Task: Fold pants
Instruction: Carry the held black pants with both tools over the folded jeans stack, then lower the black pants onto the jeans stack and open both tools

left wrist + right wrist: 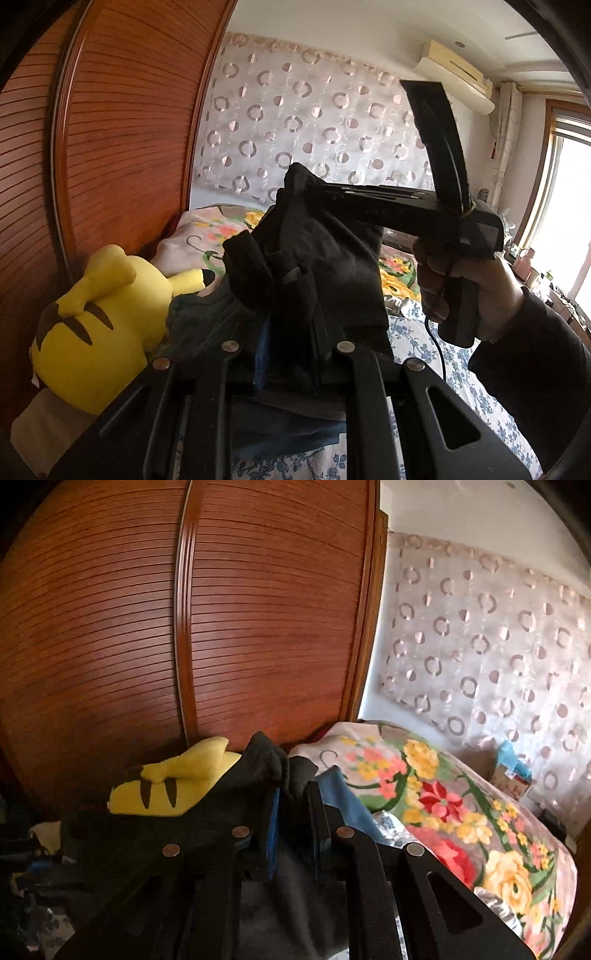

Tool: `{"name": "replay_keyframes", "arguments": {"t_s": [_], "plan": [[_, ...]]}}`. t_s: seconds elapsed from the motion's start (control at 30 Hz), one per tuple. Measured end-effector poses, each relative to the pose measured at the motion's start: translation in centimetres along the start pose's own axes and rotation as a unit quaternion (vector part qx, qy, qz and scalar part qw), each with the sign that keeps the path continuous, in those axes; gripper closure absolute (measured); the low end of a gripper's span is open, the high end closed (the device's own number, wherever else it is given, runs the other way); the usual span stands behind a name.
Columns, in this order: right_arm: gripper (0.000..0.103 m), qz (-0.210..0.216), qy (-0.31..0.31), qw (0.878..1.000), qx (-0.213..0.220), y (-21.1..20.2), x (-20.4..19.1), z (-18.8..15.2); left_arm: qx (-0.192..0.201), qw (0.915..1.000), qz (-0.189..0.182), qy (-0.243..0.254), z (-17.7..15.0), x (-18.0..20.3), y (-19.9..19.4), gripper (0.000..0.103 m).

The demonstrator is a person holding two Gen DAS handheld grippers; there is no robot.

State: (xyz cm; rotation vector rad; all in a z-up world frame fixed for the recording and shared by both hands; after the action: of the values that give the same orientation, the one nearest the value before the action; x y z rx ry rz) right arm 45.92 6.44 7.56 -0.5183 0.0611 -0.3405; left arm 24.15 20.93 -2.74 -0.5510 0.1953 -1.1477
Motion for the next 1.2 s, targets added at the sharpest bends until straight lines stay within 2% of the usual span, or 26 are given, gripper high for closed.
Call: {"name": "replay_keyframes", "arguments": {"t_s": [0.03,0.1,0.2,0.3,0.37,0.43,0.6,0.73,0.83,0.93,1.2], "plan": [[0.075,-0.008,0.002,1.000,0.000,-0.1,0.2,0.1,0.000,1.0000,0.002,0.001,0.0,0.0,0.0,0.082],[0.066,-0.012,0.010,1.000,0.011,-0.3,0.2,0.2,-0.001,1.0000,0.006,0.001,-0.2,0.0,0.0,0.079],[0.065,-0.011,0.022,0.999,0.023,-1.5,0.1,-0.4,0.000,0.9999,0.010,0.003,-0.2,-0.1,0.0,0.076],[0.065,-0.001,0.022,1.000,0.019,-2.5,-0.1,-1.5,0.010,0.9999,0.011,0.004,0.1,-0.3,-0.4,0.065],[0.065,0.002,0.027,1.000,0.011,-3.2,0.1,-2.6,0.018,0.9998,0.010,0.006,0.3,-0.1,-0.7,0.053],[0.065,0.007,0.038,0.999,-0.001,-3.3,0.7,-3.2,0.020,0.9997,0.010,0.011,0.4,0.0,-0.7,0.051],[0.066,-0.019,0.070,0.997,-0.032,-1.9,2.8,-4.0,0.003,0.9990,0.028,0.035,-0.3,0.5,0.2,0.050],[0.068,-0.042,0.092,0.994,-0.039,-0.4,4.3,-3.5,-0.027,0.9973,0.049,0.048,-1.2,0.2,1.6,0.050],[0.068,-0.043,0.096,0.993,-0.045,0.6,4.6,-3.2,-0.041,0.9957,0.063,0.054,-1.8,-0.2,2.1,0.050],[0.068,-0.039,0.099,0.994,-0.039,0.4,3.8,-2.8,-0.043,0.9955,0.067,0.052,-1.7,-0.4,1.8,0.050],[0.068,-0.014,0.098,0.995,0.001,-4.5,-0.7,-2.9,-0.030,0.9943,0.079,0.065,-1.4,-0.2,-0.8,0.050]]}}
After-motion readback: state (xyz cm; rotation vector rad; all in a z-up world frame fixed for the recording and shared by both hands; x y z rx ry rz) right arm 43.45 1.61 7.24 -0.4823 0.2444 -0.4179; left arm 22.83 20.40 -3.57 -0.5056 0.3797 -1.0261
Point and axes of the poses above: each gripper's, at about its wrist camera, not at the fingertips, and y roughly the way its jaws point, x to its right, z to its top, the point moved 1 cm from there along y, roughly the way its jaws point, and after that the axes turned 15 degrees about z, right-handed, at the moved point
